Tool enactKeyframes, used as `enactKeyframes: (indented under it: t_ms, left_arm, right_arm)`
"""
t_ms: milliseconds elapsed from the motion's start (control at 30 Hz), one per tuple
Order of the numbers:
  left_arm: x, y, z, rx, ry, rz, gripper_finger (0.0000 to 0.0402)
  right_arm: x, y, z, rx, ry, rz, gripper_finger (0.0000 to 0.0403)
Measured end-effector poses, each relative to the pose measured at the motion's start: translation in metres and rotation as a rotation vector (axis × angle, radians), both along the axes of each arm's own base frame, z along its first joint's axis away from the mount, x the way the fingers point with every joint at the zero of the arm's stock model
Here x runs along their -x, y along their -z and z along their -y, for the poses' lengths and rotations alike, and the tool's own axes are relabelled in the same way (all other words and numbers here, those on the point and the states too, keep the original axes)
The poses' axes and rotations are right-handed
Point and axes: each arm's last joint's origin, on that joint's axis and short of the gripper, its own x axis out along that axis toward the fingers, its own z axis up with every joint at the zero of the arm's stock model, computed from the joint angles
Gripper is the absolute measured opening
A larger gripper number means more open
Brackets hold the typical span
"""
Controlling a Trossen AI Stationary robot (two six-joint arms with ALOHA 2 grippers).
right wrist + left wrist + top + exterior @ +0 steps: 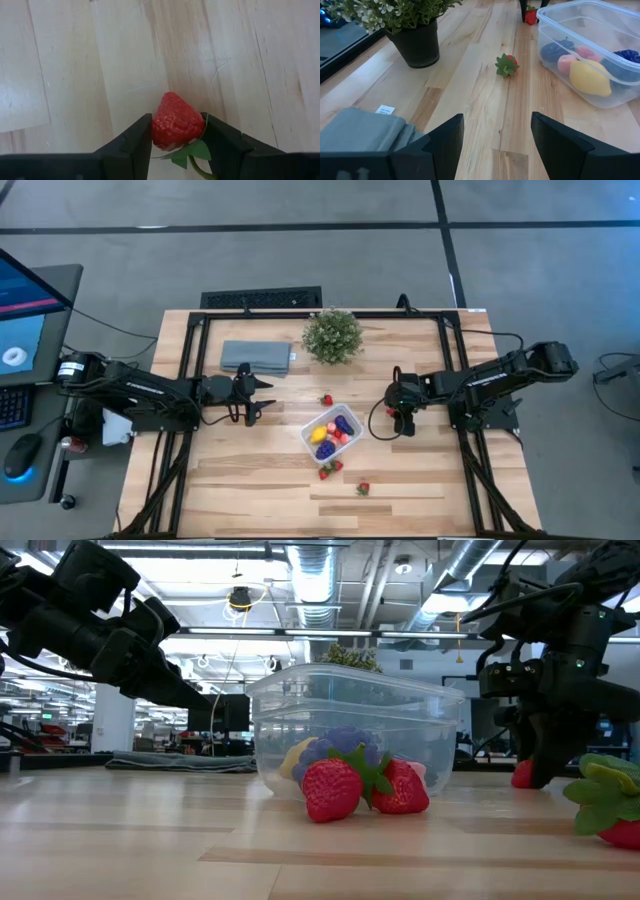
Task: Pick and placing Produce into tupperware
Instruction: Put the red strawberry into the transparent bin
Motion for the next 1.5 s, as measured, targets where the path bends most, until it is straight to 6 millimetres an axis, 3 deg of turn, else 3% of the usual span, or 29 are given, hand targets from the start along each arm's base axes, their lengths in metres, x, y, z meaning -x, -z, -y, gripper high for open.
enactKeyframes:
  t_ms: [233, 667, 1100, 1500]
  left_arm:
    - [0.0, 0.0, 0.0, 0.0, 0.0, 0.0, 0.0224]
    - [0.0, 0.0, 0.0, 0.0, 0.0, 0.0, 0.0224]
    - [0.0, 0.0, 0.0, -0.001, 0.0, 0.0, 0.0224]
    - [0.0, 0.001, 0.0, -0.001, 0.0, -0.014, 0.0224]
  right_arm:
    - [0.0, -0.003, 0.0, -0.012, -0.003, -0.025, 0.0177]
    - [-0.018, -0.031, -0.001, 0.01, -0.041, 0.005, 0.0175]
    - [-0.044, -0.09, -0.004, 0.047, -0.135, 0.098, 0.0175]
    - [-0.064, -0.139, -0.031, 0.077, -0.305, 0.321, 0.0175]
